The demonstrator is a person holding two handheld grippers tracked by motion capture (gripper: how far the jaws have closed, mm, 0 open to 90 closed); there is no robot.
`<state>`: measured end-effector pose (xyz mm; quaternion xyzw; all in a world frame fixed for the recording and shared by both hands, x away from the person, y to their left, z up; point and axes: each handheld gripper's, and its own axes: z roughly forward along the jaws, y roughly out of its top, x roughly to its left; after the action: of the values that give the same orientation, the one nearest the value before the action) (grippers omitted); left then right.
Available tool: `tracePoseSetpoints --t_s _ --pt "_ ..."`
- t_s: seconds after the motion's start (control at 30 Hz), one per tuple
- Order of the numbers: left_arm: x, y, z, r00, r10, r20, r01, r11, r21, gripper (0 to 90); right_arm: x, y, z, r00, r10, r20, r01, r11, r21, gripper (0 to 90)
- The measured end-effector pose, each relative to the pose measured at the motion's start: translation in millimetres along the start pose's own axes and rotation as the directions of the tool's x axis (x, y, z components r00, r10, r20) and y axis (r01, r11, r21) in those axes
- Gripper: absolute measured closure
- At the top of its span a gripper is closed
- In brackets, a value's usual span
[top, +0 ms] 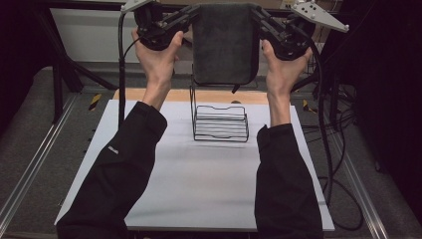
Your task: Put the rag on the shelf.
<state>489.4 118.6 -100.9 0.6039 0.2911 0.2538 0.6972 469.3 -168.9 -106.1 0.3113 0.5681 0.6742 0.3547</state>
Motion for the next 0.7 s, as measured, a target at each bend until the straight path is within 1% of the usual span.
tracePoseSetpoints --t_s 0.07,0.13,0.23,0.43,0.53,0.7 --pt "2.7 0.3 3.2 0.9999 0.009 -0.013 -0.009 0.9999 0.014 80.3 -1.9 -1.1 3.4 1.0000 0.007 0.001 -0.007 1.000 0.002 80.7" --pt "5.4 0.5 6.6 0.9997 0.013 -0.023 -0.013 0.9997 0.019 80.3 -2.8 -2.4 6.6 1.0000 0.001 0.006 -0.001 1.000 0.004 80.7" --pt "9.5 0.0 10.7 0.9997 0.008 -0.024 -0.008 0.9997 0.023 80.3 -5.1 -4.3 10.2 1.0000 -0.002 0.008 0.002 1.000 0.011 80.7" --pt "15.8 -6.4 19.3 0.9990 0.019 -0.040 -0.017 0.9986 0.050 80.3 -9.1 -8.5 15.7 0.9998 -0.006 0.020 0.005 0.999 0.035 80.7" --pt "18.2 -10.0 23.0 0.9991 0.016 -0.040 -0.014 0.9980 0.061 80.3 -11.5 -11.1 18.4 0.9996 -0.006 0.029 0.005 0.999 0.053 80.7" --pt "21.2 -15.7 25.5 0.9991 0.024 -0.036 -0.022 0.9969 0.076 80.3 -15.0 -17.4 19.2 0.9996 -0.005 0.027 0.003 0.998 0.061 80.7"
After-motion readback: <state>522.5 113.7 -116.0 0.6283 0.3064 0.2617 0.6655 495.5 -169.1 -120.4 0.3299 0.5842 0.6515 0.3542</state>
